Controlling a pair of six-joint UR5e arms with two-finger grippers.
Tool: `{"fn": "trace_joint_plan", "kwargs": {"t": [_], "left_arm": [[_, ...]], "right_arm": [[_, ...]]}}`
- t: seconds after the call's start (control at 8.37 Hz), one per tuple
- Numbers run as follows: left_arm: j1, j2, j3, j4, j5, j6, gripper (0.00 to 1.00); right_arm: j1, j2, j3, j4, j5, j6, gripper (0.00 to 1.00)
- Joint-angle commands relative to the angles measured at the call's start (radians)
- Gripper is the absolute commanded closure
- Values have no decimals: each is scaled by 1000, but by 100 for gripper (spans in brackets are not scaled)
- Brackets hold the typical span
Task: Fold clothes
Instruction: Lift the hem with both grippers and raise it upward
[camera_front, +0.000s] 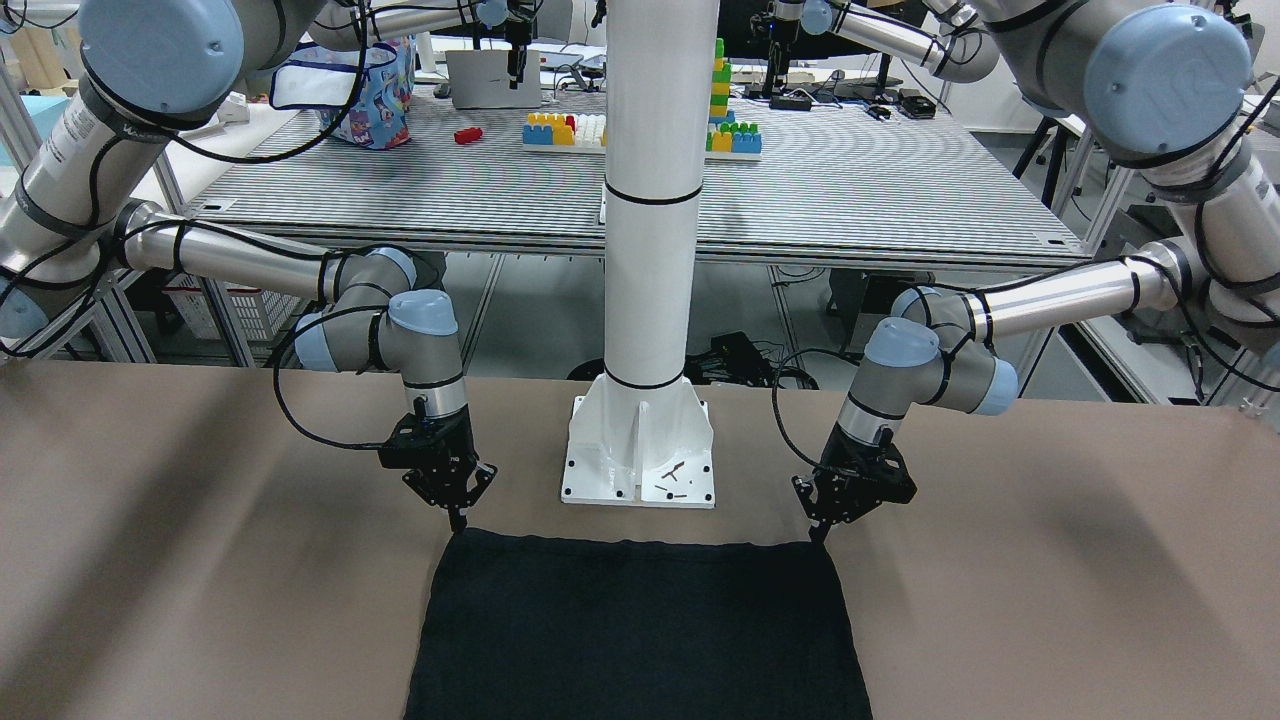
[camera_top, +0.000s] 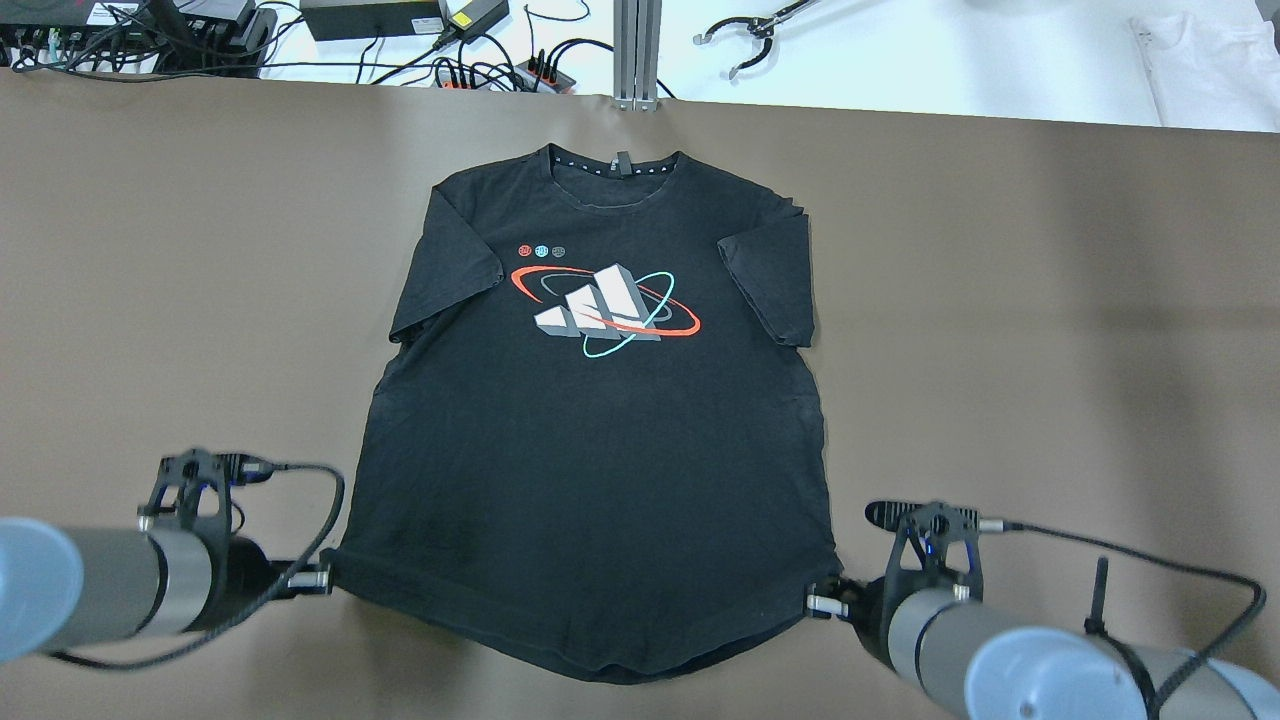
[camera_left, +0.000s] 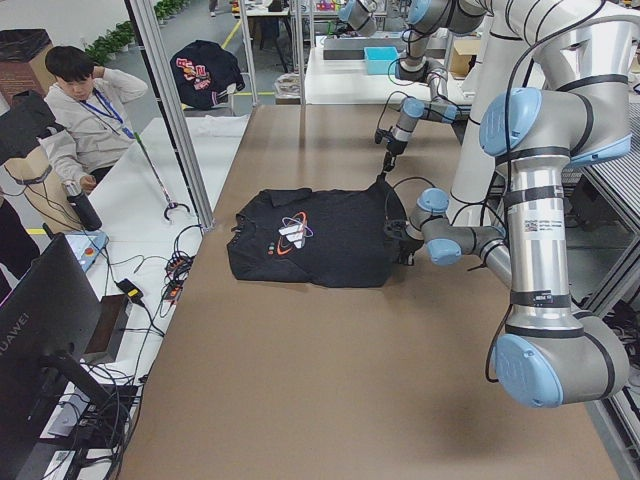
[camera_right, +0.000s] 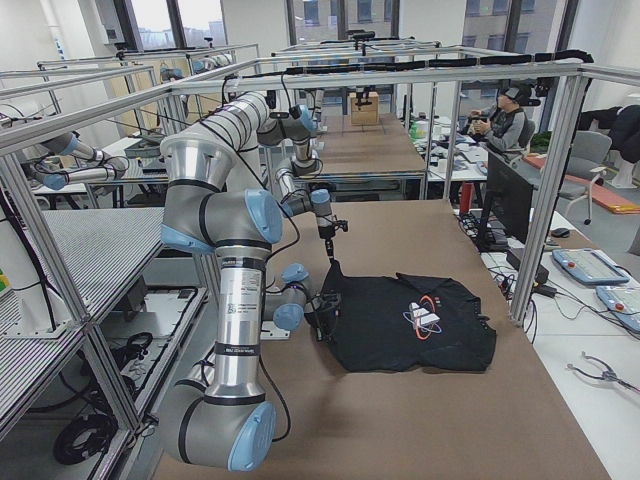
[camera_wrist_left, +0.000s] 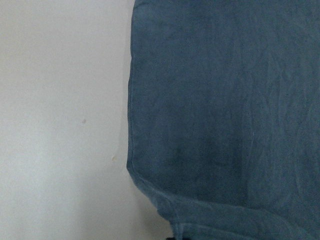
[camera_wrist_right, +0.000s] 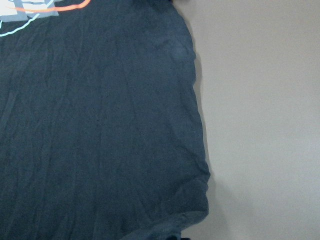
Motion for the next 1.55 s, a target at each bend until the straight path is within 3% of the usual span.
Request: {"fn": "trace_joint_plan", "kwargs": {"t": [0.0, 0.24, 0.36, 0.48, 0.6, 0.84, 1.08, 1.2, 1.43], "left_arm": [[-211, -258, -5, 306, -188, 173, 100], [-320, -432, -11, 522, -320, 240, 100], [-347, -445, -43, 547, -413, 246, 100], [-327, -392, -136, 548, -476, 246, 100], [-222, -283, -271, 549, -506, 246, 100], [-16, -159, -430, 549, -505, 229, 100], [68, -138, -441, 549, -505, 211, 100], [67, -134, -441, 549, -500, 202, 100], [64, -140, -423, 572, -378, 201, 100]], "right_arm": [[173, 107, 5, -108, 139, -184, 100], [268, 133, 20, -123, 300, -221, 100], [262, 121, 75, -181, 346, -221, 100], [201, 110, 154, -265, 374, -258, 100], [78, 86, 251, -374, 385, -273, 100], [-114, 61, 377, -457, 386, -216, 100], [-247, 22, 441, -462, 383, -137, 100], [-259, 21, 443, -462, 365, -133, 100], [-247, 24, 419, -465, 270, -123, 100]]}}
